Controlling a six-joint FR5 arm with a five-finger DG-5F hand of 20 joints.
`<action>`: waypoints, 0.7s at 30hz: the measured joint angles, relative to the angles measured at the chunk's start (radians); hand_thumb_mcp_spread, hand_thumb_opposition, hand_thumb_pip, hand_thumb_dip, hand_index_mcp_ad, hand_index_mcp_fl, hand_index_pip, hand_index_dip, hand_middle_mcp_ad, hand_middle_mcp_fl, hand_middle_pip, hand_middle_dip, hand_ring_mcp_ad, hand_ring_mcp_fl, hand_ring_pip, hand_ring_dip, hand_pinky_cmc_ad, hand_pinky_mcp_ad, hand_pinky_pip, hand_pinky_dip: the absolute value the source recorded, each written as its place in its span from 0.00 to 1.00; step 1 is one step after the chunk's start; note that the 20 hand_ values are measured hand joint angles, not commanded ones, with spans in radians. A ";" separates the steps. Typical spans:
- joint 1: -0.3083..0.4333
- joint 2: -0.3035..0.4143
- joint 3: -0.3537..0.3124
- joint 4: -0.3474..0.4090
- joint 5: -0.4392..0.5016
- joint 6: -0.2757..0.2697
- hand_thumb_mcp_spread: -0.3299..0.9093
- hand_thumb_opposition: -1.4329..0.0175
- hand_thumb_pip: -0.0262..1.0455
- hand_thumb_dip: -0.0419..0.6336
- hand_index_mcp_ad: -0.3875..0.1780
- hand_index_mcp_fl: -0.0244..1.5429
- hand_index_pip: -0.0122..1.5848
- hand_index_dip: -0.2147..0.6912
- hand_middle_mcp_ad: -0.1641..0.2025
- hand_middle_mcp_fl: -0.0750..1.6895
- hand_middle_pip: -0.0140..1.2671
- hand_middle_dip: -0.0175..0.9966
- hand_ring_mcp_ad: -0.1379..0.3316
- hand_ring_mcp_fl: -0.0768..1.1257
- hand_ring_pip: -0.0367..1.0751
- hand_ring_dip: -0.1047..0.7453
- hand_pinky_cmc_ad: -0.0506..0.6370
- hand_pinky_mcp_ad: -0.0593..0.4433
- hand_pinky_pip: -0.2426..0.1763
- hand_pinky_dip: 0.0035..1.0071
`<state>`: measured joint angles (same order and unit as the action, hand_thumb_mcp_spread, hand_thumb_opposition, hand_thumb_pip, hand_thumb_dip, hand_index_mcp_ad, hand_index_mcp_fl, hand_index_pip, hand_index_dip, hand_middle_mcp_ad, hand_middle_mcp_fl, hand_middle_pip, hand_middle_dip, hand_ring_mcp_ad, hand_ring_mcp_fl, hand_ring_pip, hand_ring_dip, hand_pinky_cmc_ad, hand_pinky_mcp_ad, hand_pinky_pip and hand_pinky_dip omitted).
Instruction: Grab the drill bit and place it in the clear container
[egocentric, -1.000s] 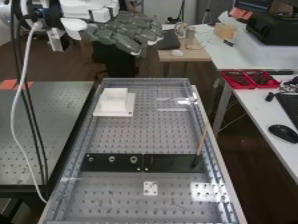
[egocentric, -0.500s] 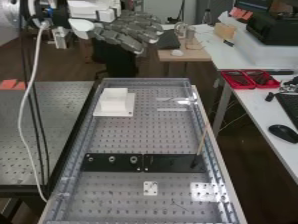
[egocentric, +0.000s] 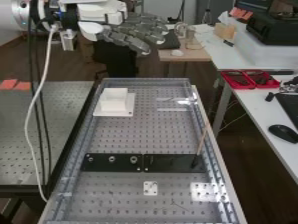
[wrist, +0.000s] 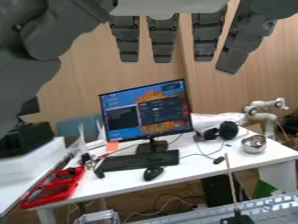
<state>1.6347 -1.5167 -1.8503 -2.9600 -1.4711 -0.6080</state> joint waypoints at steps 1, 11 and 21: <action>-0.007 -0.003 0.004 -0.002 -0.023 0.000 0.44 0.56 0.23 0.10 0.57 0.02 0.06 0.56 0.68 0.03 0.11 0.16 0.81 0.05 0.14 0.16 0.56 0.60 0.35 0.34; -0.056 -0.029 0.065 -0.070 -0.152 -0.036 0.44 0.56 0.28 0.10 0.57 0.05 0.06 0.56 0.69 0.03 0.11 0.16 0.81 0.05 0.14 0.16 0.56 0.61 0.35 0.30; -0.056 -0.027 0.070 -0.074 -0.135 -0.062 0.44 0.56 0.31 0.10 0.57 0.05 0.06 0.53 0.69 0.03 0.12 0.16 0.80 0.05 0.14 0.16 0.56 0.60 0.35 0.26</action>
<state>1.5791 -1.5434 -1.7808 -3.0335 -1.6061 -0.6702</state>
